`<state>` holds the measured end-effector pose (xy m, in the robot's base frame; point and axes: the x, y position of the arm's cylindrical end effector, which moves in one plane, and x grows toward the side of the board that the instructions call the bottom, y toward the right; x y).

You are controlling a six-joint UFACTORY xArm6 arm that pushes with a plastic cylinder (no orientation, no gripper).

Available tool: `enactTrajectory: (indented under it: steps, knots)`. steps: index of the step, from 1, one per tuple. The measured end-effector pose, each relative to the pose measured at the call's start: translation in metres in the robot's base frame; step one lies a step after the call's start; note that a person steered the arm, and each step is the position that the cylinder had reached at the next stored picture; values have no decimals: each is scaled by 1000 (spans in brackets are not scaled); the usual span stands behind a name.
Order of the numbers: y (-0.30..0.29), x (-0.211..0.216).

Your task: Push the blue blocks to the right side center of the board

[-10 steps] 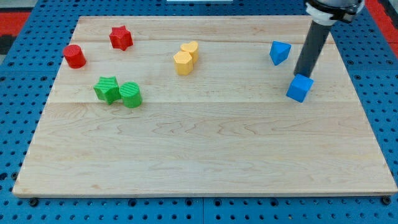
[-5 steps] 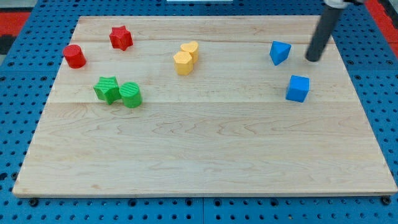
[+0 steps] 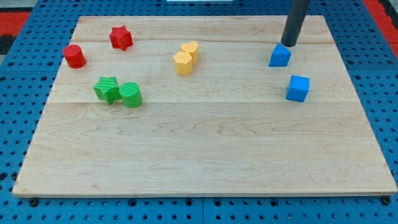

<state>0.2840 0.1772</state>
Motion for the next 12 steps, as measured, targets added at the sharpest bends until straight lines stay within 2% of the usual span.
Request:
enactTrajectory:
  steps: [1,2,3,5,6,7,8,9,10,11,12]
  knots:
    - [-15,31]
    - [1,76]
    - [27,89]
    - [17,89]
    - [-29,89]
    - [-22,53]
    - [-61,39]
    - [-123,52]
    - [-124,81]
    - [-63,85]
    - [-55,85]
